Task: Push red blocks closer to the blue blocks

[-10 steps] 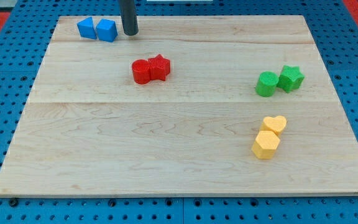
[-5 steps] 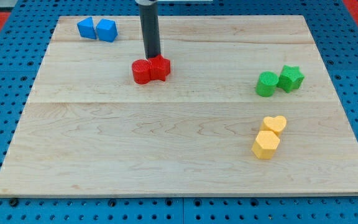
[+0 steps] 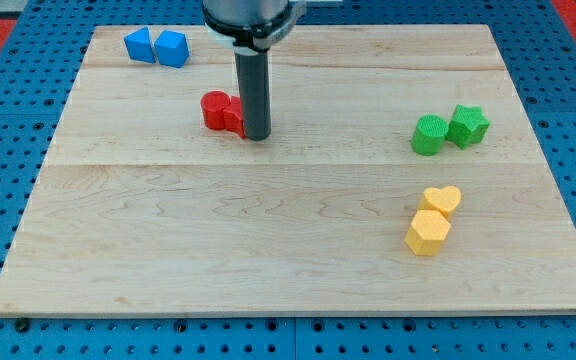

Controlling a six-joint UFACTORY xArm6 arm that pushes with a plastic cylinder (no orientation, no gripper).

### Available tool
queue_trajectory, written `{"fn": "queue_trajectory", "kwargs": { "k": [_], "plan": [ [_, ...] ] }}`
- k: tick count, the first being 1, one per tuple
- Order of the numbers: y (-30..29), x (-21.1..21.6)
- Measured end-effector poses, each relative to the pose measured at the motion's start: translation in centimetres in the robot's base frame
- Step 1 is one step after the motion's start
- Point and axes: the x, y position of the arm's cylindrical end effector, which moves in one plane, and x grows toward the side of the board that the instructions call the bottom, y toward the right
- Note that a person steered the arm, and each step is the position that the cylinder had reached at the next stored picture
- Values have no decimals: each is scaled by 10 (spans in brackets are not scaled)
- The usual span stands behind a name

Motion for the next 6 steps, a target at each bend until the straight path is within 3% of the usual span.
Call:
{"fn": "queue_trajectory", "kwargs": {
  "k": [1,4,5,6],
  "plan": [
    [-17,-13],
    [-139,-76],
    [-126,-70],
    [-39,-60]
  ]
}}
